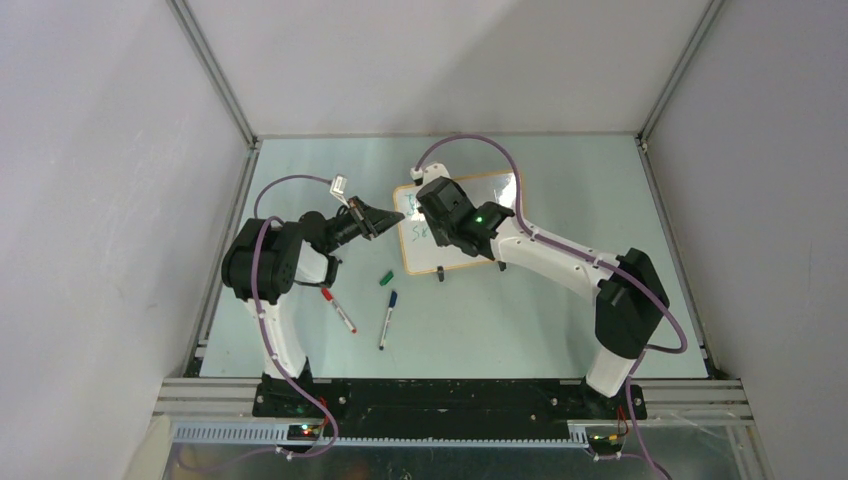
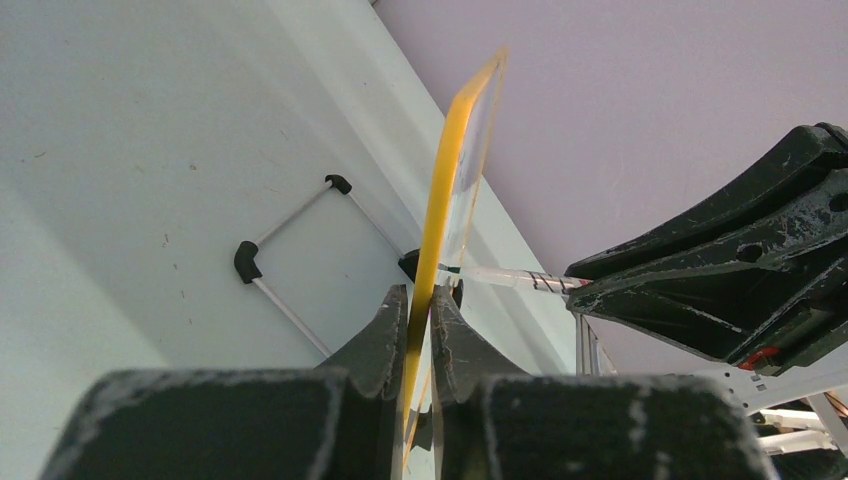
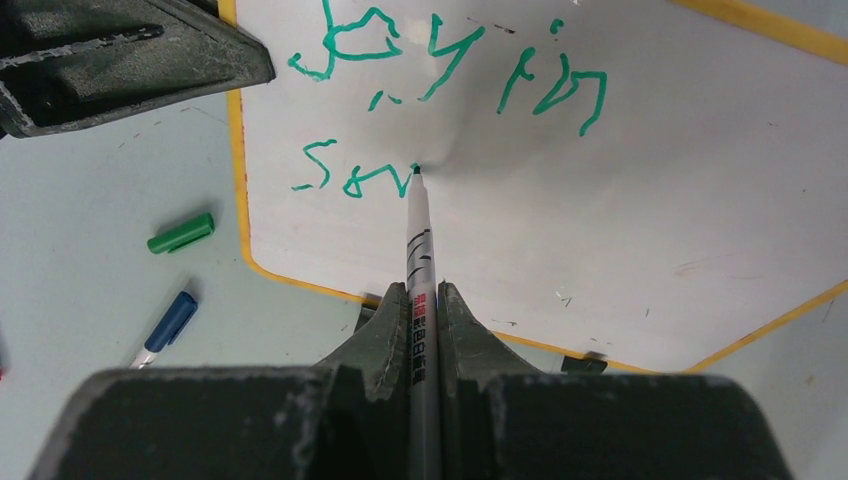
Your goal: Write a sentence on the whiteboard
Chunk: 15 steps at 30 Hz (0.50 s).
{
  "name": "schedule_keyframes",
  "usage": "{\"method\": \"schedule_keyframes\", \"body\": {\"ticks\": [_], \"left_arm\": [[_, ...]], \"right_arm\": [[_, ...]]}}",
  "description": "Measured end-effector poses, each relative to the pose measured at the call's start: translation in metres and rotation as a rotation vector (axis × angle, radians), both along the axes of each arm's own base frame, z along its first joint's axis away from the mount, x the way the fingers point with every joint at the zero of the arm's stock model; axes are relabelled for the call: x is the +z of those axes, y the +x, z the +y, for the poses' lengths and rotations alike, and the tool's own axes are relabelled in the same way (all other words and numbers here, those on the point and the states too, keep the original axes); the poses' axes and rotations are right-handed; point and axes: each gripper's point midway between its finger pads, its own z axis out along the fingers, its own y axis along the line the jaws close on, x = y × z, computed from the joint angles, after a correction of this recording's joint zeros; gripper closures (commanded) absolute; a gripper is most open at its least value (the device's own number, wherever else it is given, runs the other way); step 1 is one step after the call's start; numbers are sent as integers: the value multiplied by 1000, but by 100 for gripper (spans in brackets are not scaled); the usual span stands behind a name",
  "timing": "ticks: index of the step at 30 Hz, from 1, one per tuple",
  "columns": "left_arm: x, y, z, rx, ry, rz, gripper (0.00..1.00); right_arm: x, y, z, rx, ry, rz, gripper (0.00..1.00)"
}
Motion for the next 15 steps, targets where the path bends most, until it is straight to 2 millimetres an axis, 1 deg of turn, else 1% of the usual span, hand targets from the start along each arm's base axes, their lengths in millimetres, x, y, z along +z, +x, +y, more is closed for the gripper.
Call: {"method": "schedule_keyframes", "body": {"ticks": [15], "left_arm": [[0, 0, 0, 0, 0, 0, 100]], "right_arm": [[-5, -3, -11, -15, -10, 13, 100]]}}
